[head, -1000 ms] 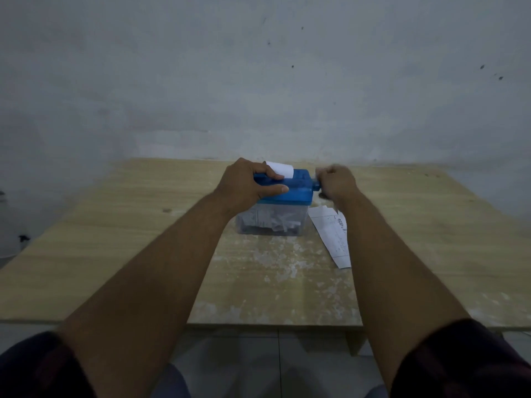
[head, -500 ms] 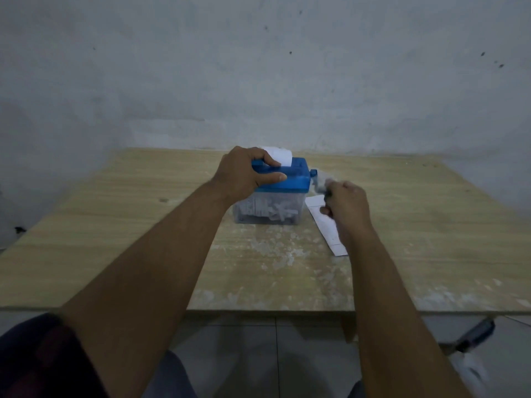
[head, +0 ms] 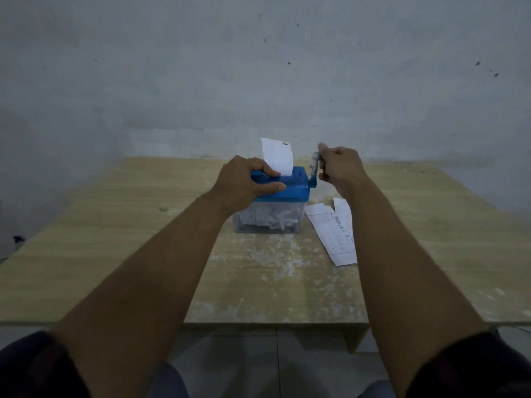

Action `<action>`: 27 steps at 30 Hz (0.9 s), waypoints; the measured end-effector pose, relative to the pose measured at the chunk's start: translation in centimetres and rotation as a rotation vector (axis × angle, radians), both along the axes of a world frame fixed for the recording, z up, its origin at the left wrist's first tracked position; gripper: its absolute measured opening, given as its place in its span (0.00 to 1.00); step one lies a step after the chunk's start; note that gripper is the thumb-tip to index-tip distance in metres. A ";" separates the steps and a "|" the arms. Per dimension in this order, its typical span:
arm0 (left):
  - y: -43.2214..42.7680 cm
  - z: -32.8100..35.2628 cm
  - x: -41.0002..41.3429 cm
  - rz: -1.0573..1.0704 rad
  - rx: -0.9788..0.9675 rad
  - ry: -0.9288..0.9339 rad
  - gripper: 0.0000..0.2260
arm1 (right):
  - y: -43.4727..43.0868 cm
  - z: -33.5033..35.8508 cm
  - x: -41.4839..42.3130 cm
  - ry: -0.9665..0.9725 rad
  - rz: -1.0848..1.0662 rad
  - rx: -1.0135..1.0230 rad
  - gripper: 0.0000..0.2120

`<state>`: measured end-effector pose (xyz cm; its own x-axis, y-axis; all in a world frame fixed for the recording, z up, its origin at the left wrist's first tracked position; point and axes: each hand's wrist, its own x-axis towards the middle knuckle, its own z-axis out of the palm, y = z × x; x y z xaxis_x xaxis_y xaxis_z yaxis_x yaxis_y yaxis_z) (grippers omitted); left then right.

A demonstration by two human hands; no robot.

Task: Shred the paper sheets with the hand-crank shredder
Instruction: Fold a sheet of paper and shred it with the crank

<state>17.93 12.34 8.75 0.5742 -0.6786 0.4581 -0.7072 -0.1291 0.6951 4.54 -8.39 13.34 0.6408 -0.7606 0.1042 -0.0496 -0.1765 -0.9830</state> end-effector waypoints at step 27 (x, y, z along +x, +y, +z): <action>0.1 -0.1 -0.6 0.011 -0.041 0.011 0.24 | 5.6 -7.6 -6.2 0.036 -0.114 0.240 0.09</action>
<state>17.32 12.42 8.65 0.5871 -0.6529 0.4786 -0.6979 -0.1086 0.7079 -1.64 -2.78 5.69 0.5499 -0.8280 -0.1093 -0.0918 0.0701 -0.9933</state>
